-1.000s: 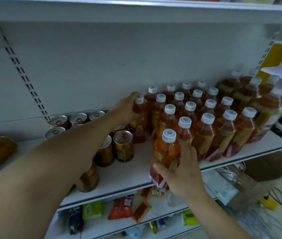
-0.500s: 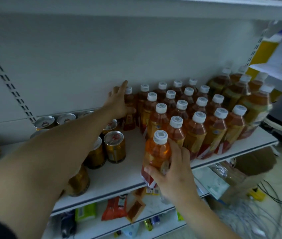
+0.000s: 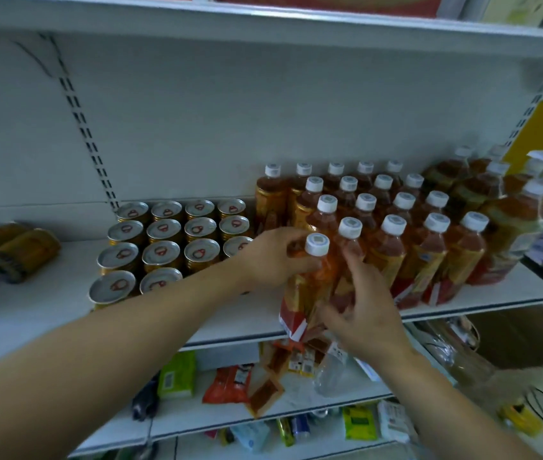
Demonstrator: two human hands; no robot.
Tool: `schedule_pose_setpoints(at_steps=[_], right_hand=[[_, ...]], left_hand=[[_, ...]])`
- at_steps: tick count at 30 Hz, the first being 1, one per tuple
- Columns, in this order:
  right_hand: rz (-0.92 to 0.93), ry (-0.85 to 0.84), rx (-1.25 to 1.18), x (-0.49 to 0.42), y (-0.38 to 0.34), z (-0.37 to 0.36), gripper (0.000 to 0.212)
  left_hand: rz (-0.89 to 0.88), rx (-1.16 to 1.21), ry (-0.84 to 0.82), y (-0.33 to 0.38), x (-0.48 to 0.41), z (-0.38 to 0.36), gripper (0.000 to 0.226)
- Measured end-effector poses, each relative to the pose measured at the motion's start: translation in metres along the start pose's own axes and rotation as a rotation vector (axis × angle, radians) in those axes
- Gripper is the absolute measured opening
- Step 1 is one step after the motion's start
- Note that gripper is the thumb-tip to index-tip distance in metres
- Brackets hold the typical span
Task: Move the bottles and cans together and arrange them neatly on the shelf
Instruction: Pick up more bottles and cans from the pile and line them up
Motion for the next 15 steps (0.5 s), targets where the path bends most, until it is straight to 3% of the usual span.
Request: schedule_pose_setpoints(at_steps=[3,4,7,9,15], right_hand=[[0.220,0.239,0.156,-0.049,-0.005,0.037,0.061],[0.200,0.195,0.247,-0.074,-0.004,0.042,0.065],[0.025,-0.187,0.520,-0.131,0.007,0.039,0.090],[-0.055,-0.390,0.561,-0.144,0.018,0.032,0.102],[-0.037,-0.459,0.647,-0.142,0.024,0.024,0.107]], left_hand=[[0.051,0.018,0.054,0.000,0.003,-0.001,0.021],[0.069,-0.005,0.063,0.001,0.003,-0.001,0.021],[0.073,-0.098,0.069,0.006,0.006,-0.007,0.019],[0.056,-0.135,0.081,0.008,0.005,-0.005,0.018],[0.113,-0.283,0.131,-0.002,-0.018,0.034,0.025]])
Point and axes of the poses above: each hand's wrist, its own x-axis away from the middle knuckle, its own z-axis out of the back of the hand, y = z × x, the point moved 4 cm from there along -x, towards the middle knuckle, and after that the axes turned 5 degrees about y, right-handed, at the moved point
